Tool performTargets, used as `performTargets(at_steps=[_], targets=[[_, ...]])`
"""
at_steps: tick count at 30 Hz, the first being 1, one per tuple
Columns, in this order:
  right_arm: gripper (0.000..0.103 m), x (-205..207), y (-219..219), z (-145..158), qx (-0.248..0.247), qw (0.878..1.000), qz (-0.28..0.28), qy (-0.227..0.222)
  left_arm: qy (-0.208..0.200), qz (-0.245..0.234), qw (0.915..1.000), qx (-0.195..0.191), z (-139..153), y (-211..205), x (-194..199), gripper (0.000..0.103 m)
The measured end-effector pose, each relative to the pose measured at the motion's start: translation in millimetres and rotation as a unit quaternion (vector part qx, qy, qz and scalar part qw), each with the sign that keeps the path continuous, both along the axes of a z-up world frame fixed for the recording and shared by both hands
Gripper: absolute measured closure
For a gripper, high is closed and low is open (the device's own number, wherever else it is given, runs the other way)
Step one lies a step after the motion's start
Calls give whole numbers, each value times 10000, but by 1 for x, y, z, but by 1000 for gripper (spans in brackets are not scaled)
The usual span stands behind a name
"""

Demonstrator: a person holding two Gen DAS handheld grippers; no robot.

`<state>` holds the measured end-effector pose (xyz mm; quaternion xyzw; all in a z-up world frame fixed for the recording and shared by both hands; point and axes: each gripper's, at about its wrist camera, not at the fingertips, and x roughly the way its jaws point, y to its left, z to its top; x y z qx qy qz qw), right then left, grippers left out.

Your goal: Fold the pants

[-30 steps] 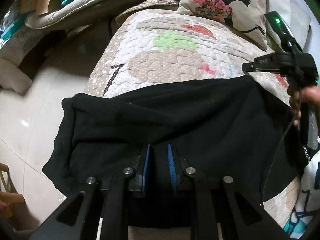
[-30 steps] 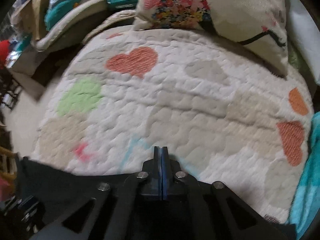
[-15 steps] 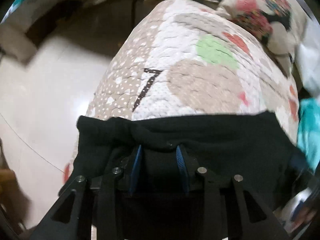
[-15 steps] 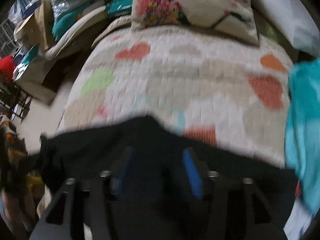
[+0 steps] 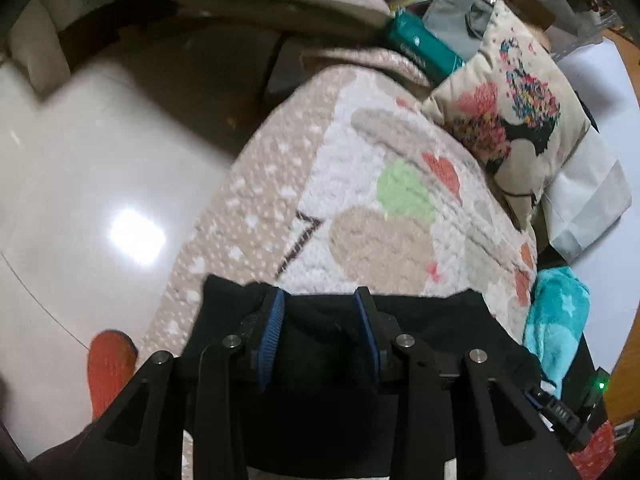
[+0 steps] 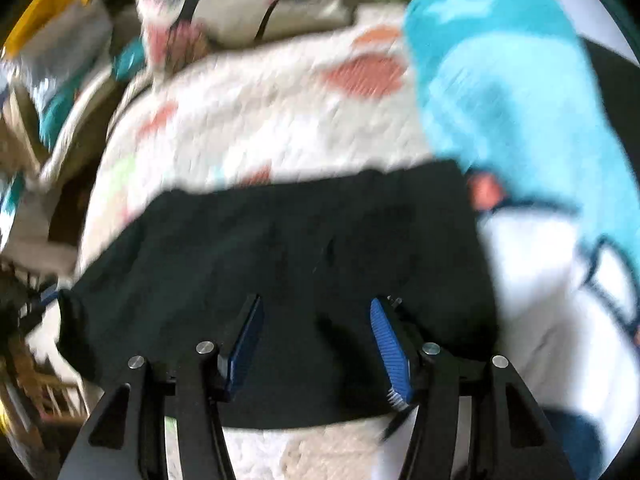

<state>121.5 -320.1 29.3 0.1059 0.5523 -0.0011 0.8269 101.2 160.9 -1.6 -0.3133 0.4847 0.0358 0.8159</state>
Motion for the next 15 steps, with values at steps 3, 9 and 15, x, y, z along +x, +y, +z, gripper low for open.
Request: performTargets(at_steps=[3,9,15], targets=[[37,10,-18,-15,168,9990,-352,206,-19,173,9998,98,2,11,-4,67],[36,5,-9,-24,-21,9997,-263,1,-18,696,9975,-83,-7,56,-33,66],[36,2,21,2,35,9986,268,-460,54,1175,9900,-773,-30,83,-81,61]])
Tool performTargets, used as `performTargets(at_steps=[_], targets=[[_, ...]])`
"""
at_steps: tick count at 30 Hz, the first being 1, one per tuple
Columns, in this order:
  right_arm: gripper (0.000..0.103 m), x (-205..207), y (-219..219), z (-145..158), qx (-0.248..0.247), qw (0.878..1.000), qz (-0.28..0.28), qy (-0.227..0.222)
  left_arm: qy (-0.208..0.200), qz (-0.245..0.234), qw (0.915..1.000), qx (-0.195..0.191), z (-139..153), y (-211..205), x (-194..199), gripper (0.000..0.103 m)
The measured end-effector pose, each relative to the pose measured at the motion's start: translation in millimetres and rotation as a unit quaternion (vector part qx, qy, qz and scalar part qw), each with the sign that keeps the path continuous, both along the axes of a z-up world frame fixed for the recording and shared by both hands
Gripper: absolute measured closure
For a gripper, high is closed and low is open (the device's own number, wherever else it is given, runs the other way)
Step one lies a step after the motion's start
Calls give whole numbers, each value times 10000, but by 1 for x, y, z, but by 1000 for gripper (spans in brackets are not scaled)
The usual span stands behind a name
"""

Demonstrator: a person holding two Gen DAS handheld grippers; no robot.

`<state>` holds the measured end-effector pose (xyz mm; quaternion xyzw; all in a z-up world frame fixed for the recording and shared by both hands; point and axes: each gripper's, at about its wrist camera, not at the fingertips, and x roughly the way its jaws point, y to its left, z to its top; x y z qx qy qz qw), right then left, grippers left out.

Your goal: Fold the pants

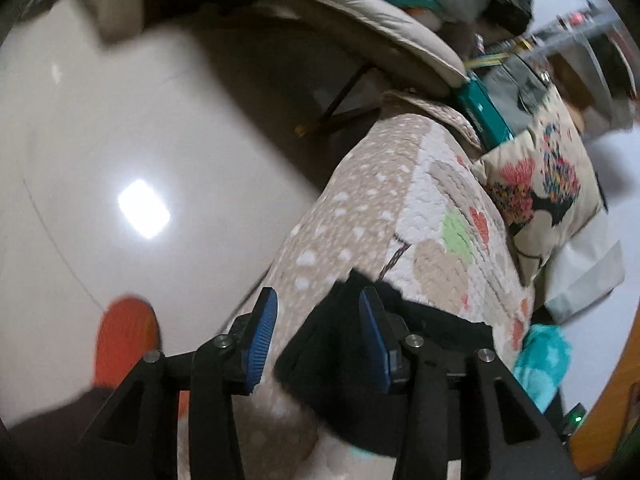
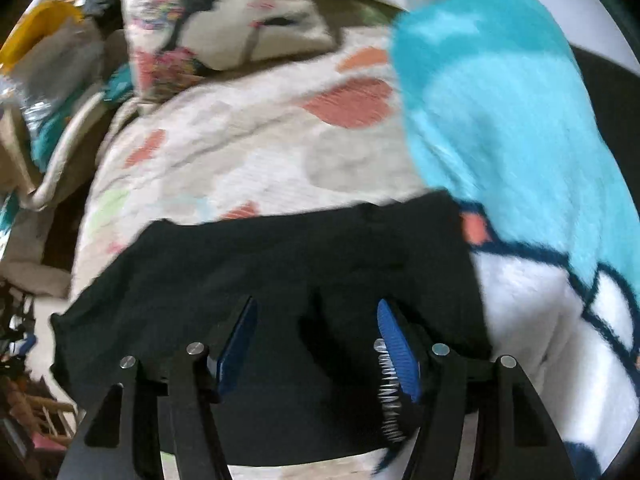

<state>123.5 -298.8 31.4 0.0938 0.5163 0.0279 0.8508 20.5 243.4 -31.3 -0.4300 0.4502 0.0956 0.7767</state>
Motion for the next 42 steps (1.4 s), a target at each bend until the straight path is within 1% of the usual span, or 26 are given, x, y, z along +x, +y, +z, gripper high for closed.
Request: performTargets(at_steps=[2,3,6,8,12,14,15,20,23,24,26,31,34,35,36,39,42], targets=[[35,-1,14,6,2,9997,245,-75,43,111,9997,-190,-7,-3,-11,61],[35,-2,24,8,9,9990,428,-99,38,124,9997,-215,-9,-5,-14,61],[35,-7,52,8,-3,9964,839,-113,-47,70,9998,-178,-9,-17,-21,61],[35,-12,68,5,10,9940,1090,-98,-103,-14,9999,-108,-9,-23,-23,59],[35,-22,98,1,-20,9881,1535,-13,-54,-140,9995,265,-7,-33,-19,58],[35,-25,113,-2,-77,9850,1726,34,78,-176,9985,522,-7,-37,-17,58],[35,-26,120,-4,-102,9834,1809,62,104,-203,9981,577,-8,-37,-16,58],[34,-21,165,-9,-128,9732,2284,211,265,-312,9985,353,-21,-42,-14,58],[34,-13,203,-11,7,9585,2830,352,338,-415,9975,457,-25,-48,-12,58],[34,-9,220,-10,15,9515,3055,372,350,-449,9970,524,-25,-50,-11,58],[34,-5,245,-8,-53,9413,3356,355,376,-481,9965,578,-28,-53,-8,58],[34,6,308,-8,-329,9118,4075,369,526,-486,9972,207,-44,-55,-3,58],[34,9,339,-12,-499,8939,4432,445,527,-441,9975,141,-48,-57,-3,58],[34,9,350,-13,-553,8863,4572,478,520,-429,9976,136,-49,-58,-3,58],[34,8,362,-16,-644,8751,4769,503,499,-404,9979,121,-49,-58,-3,58],[34,10,387,-25,-797,8538,5110,588,484,-301,9984,31,-52,-57,-3,58],[34,18,405,-38,-927,8453,5216,694,474,-240,9986,21,-53,-57,-4,57]])
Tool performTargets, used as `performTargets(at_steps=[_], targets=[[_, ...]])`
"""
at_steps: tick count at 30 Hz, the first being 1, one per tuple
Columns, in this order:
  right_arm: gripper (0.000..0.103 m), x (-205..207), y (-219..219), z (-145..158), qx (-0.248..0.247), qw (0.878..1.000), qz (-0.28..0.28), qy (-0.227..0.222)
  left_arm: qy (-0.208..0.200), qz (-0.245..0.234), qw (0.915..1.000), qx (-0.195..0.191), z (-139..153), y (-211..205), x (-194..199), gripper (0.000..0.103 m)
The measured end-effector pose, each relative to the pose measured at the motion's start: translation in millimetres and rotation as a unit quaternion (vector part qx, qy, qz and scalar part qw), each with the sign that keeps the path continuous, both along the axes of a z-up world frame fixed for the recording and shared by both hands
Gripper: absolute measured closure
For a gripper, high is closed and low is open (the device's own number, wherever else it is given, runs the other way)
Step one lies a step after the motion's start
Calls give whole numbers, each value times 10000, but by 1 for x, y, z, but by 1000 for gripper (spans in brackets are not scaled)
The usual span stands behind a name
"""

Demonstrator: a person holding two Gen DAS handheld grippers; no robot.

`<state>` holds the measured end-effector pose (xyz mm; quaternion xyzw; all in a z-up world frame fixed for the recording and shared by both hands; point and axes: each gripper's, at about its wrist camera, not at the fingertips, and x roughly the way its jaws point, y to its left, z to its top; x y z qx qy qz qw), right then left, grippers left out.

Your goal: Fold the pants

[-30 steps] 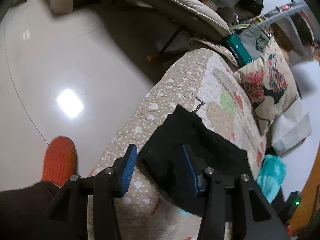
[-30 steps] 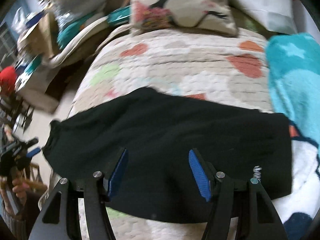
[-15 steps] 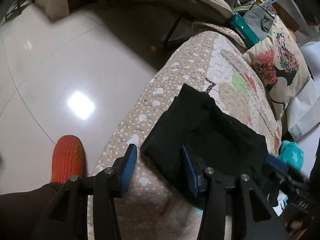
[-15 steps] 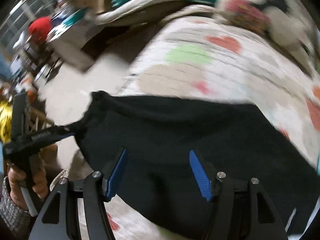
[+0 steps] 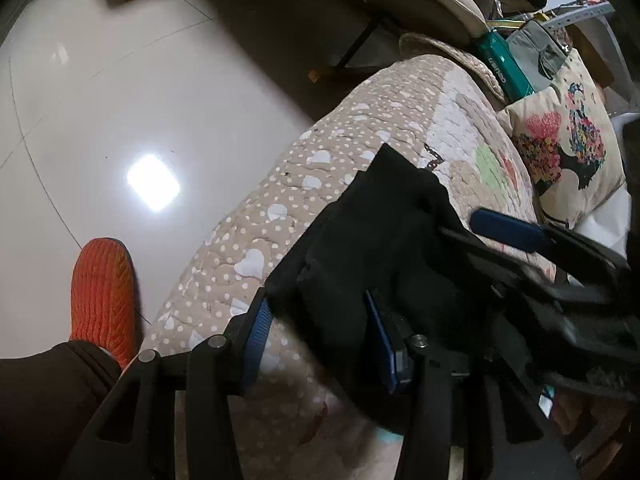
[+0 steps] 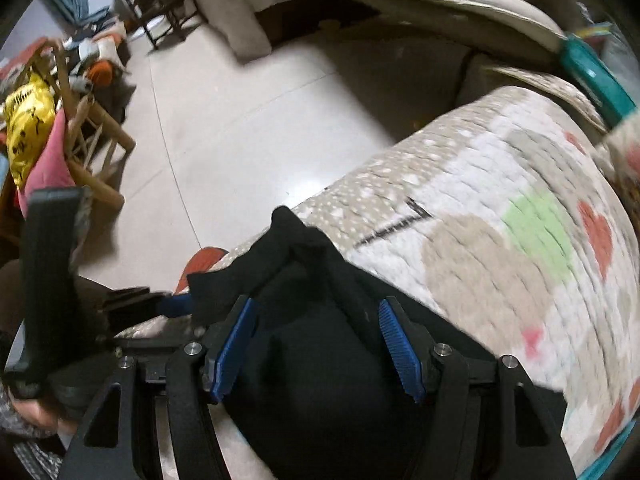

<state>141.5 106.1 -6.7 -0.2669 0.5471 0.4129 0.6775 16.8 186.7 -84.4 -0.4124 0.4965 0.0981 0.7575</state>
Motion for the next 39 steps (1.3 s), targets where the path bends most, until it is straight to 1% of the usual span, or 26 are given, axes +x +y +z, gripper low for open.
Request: performTargets(at_steps=[4,6,8,13,14,15,16,17,19,20,22,25,28,33,39], targets=[[34,16,15,-18,-78,9998,6,175,-12,39,10000,70,-1,0,-1,53],[34,22,19,-26,-129,9996,25,252,-5,90,9999,44,-2,1,-2,52],[34,25,24,-30,-156,9993,48,341,-3,135,9999,64,-3,1,-1,50],[34,24,34,-40,-203,9986,202,436,28,110,9998,154,-3,-3,3,50],[34,23,35,-41,-207,9986,233,434,1,85,9999,112,-3,-3,3,60],[36,23,36,-42,-200,9985,256,444,-68,36,10000,7,-2,-2,3,66],[48,20,38,-42,-173,9982,289,502,-130,-14,9999,-57,-1,-2,5,80],[56,19,39,-42,-153,9977,319,580,-167,-65,9998,-70,2,-3,5,84],[66,14,39,-42,-157,9976,381,561,-209,-116,9997,-37,5,-4,5,86],[69,13,39,-41,-159,9975,388,576,-227,-110,9997,-46,7,-5,5,87],[73,13,36,-37,-71,9976,319,613,-293,-110,9995,-106,10,-4,4,87],[75,17,23,-27,89,9979,235,601,-433,-134,9989,-134,16,-6,4,87],[75,17,17,-15,233,9982,146,527,-614,-180,9978,-162,24,-9,5,87],[75,18,4,6,412,9983,18,418,-923,-316,9945,-376,34,-17,9,87],[75,20,-27,29,684,9968,-270,300,-1225,-579,9889,-612,46,-37,18,87]])
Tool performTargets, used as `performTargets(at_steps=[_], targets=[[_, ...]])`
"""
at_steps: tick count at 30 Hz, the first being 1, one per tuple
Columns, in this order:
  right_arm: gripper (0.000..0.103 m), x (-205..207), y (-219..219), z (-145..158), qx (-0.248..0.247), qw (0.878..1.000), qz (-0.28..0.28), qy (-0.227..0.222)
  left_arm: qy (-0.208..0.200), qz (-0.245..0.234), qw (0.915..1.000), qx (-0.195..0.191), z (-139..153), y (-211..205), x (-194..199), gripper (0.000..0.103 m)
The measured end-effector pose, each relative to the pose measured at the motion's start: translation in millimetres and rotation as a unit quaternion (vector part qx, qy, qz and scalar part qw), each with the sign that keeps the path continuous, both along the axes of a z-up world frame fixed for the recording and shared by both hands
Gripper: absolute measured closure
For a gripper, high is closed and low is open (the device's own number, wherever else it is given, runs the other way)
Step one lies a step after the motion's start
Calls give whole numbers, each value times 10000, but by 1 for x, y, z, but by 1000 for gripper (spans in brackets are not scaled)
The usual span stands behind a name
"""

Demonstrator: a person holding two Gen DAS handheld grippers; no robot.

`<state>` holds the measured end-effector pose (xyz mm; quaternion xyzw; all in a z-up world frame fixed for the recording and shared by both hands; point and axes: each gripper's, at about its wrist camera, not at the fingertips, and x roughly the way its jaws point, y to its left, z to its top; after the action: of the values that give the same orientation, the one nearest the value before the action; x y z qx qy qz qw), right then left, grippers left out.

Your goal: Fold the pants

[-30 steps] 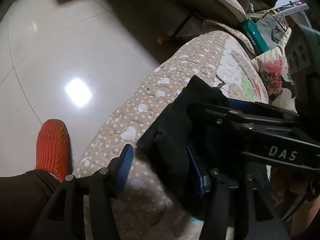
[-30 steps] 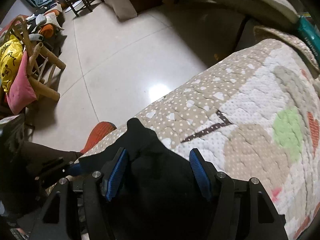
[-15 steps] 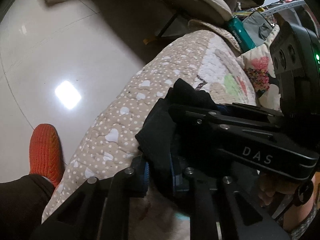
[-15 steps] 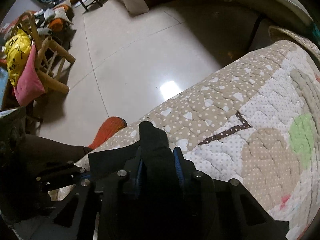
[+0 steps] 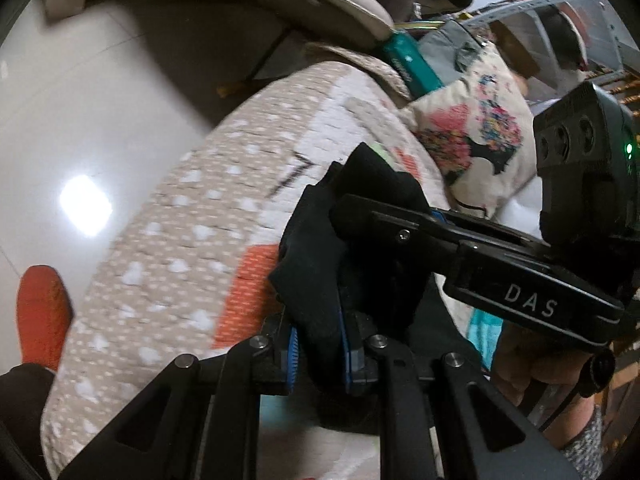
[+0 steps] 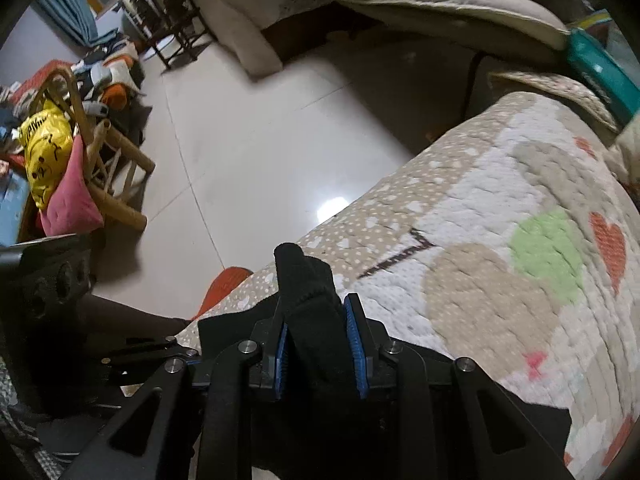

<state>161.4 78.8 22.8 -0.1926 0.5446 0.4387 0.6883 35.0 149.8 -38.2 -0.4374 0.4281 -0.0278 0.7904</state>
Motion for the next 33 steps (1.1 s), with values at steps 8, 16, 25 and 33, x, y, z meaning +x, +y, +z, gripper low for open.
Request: performTargets(at_steps=[8,16,25,33], targets=[[75,9,-53,12,337,9977,-580,33,-226,-519,9984,18,12,-44,15,87],[75,16,-124,6,695,9888,-1301,216,-254,-1185,9924,192,14,-97,25,87],[74,15,-202,-17,1195,9663,-2201,588,-402,-2209,9718,715,11,-159,33,66],[48,4,-275,-29,1364,9309,-3339,574,-721,-3102,9443,834,27,-194,19,40]])
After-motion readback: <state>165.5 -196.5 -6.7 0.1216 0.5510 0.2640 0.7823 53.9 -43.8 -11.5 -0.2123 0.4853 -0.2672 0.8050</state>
